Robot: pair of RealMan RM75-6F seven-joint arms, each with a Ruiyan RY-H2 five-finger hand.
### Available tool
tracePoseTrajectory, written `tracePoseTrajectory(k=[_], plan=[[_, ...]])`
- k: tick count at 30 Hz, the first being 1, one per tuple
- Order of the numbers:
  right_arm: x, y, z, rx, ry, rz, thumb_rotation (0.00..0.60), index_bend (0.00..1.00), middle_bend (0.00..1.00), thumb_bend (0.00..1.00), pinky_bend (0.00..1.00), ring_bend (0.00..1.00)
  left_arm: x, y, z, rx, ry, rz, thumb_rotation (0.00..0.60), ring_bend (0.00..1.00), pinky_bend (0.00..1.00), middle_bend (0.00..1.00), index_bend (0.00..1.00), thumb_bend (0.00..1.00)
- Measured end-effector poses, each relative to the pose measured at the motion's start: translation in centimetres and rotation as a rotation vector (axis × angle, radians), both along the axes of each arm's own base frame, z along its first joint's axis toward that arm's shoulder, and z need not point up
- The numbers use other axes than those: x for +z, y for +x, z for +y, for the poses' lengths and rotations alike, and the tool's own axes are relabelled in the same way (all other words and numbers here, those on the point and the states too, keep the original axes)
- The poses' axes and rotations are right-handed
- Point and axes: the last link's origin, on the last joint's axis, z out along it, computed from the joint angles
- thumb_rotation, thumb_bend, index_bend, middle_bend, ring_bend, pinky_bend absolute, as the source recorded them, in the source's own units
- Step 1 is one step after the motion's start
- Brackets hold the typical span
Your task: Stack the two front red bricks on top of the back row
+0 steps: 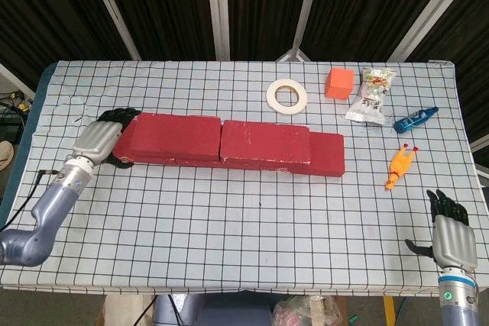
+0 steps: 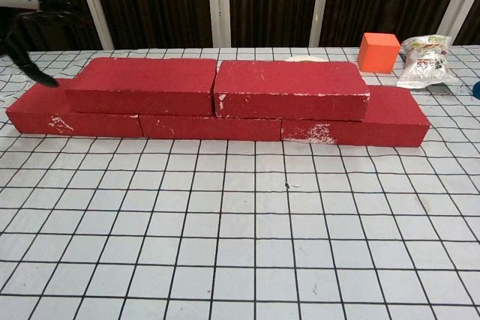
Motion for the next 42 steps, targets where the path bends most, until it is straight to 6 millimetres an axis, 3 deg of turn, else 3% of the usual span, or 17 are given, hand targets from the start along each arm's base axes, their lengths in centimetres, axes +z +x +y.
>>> tracePoseTrajectory(k=[4, 13, 24, 42], plan=[[-0.1, 0.1, 0.0, 0.005, 0.003, -0.002, 0.600, 0.03, 0.00, 0.18, 0.00, 0.00, 0.6, -3.2, -1.6, 0.039, 0.006, 0.051, 0.600, 0.00, 0.00, 0.04, 0.06, 0.00], [-0.2, -0.1, -0.1, -0.001, 0.005, 0.002, 0.600, 0.03, 0.00, 0.18, 0.00, 0.00, -0.1, -5.0, -1.2, 0.072, 0.004, 0.071, 0.600, 0.00, 0.00, 0.05, 0.13, 0.00], [-0.3, -0.1, -0.3, -0.005, 0.009, 0.003, 0.600, 0.03, 0.00, 0.18, 0.00, 0.00, -1.7, -4.5, 0.4, 0.089, 0.006, 0.089, 0.600, 0.00, 0.00, 0.06, 0.13, 0.00], [-0.2, -0.2, -0.3, -0.005, 0.007, 0.000, 0.600, 0.03, 0.00, 0.18, 0.00, 0.00, -3.9, -4.0, 1.0, 0.104, -0.036, 0.112, 0.600, 0.00, 0.00, 0.06, 0.10, 0.00]])
